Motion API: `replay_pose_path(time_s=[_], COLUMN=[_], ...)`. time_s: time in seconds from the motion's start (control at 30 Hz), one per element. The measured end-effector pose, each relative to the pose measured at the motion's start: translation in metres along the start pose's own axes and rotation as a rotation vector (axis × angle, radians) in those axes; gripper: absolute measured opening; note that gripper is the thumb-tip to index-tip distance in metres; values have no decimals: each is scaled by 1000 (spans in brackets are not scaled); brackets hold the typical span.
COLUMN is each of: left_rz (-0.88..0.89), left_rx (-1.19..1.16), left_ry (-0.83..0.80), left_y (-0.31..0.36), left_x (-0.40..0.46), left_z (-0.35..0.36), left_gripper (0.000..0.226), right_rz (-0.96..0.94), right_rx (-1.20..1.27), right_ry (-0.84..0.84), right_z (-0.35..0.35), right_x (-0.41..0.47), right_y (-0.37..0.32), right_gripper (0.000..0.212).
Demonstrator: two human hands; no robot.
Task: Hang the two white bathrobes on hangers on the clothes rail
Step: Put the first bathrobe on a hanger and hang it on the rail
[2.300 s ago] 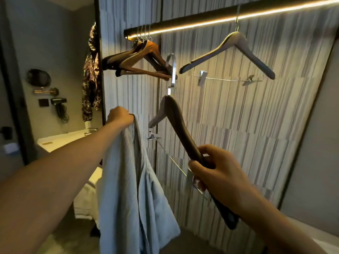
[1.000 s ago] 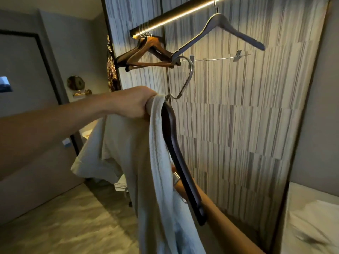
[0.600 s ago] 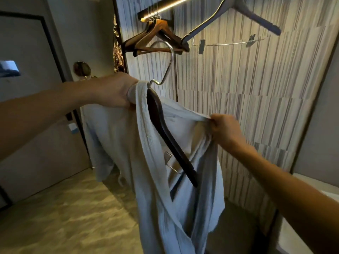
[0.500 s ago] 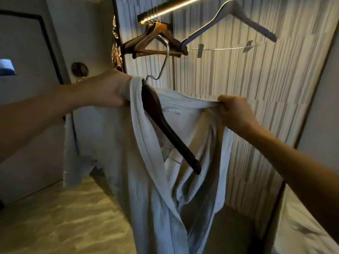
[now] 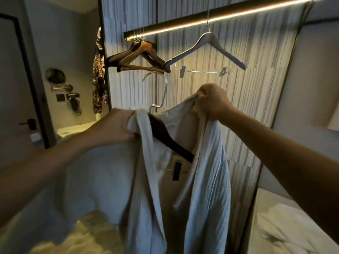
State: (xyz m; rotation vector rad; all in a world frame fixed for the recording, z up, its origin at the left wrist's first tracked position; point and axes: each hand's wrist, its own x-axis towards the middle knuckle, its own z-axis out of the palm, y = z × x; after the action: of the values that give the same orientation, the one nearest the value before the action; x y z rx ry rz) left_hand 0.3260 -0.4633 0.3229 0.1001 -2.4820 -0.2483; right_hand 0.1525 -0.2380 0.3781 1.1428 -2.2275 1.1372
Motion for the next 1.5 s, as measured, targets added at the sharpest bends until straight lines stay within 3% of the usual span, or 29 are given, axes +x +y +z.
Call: replay_pose_path(time_s=[0.13,0.2,0.27,0.4,0.53,0.63,0.7,0.77,0.83,0.9,0.97,1.1,1.13,1.23,1.33,1.4,1.5], left_rz=[-106,-113,-98,-102,-113,-25,-24,-140,-251,-279,-276,-245,-174,-66,-196,-279,-424], left_rx=[-176,-319,-355,-179,-113,-112,-140,-265,-405,-462,-530,-773,-762,-589,33,-54,-478], left_ry=[51,57,98,92,-89,-184,-169,-68,37,123,129,117,76,-26,78,158,121], left_y=[-23,-26,-21,1,18,42,44,28,13,7,10,46,60,81,59,51,41], left_x=[-11,-14,-11,-13,-32,-44,-50,-51,-50,-44,-36,-27,-28,-24,-26,-32,-28], left_z=[-18,-26,-22,22,77,117,134,131,114,93,75,60,63,83,102,109,120], left_gripper=[44,45,34,38,36,21,22,31,29,24,22,21,21,13,54,50,32], right_rz=[-18,-29,25,133,272,507,598,507,306,111,22,-118,-125,114,351,410,428], right_rx=[-238,-237,-136,68,215,567,819,910,736,219,-119,-344,-294,134,379,456,527], right_ry=[-124,-142,-105,-111,-121,-76,-224,-450,-480,-515,-602,-539,-537,-591,-474,-385,-374], right_z=[-2,-2,-4,-16,-10,17,24,5,-31,-51,-47,-11,-3,23,36,45,60], right_x=[-16,-25,-28,-33,-39,-56,-70,-87,-95,-106,-119,-127,-128,-136,-136,-131,-120], right_y=[26,29,23,1,-19,-27,-19,7,45,67,79,51,35,9,12,12,-1], right_gripper=[24,24,25,28,28,22,22,21,38,52,54,68,64,19,8,5,6])
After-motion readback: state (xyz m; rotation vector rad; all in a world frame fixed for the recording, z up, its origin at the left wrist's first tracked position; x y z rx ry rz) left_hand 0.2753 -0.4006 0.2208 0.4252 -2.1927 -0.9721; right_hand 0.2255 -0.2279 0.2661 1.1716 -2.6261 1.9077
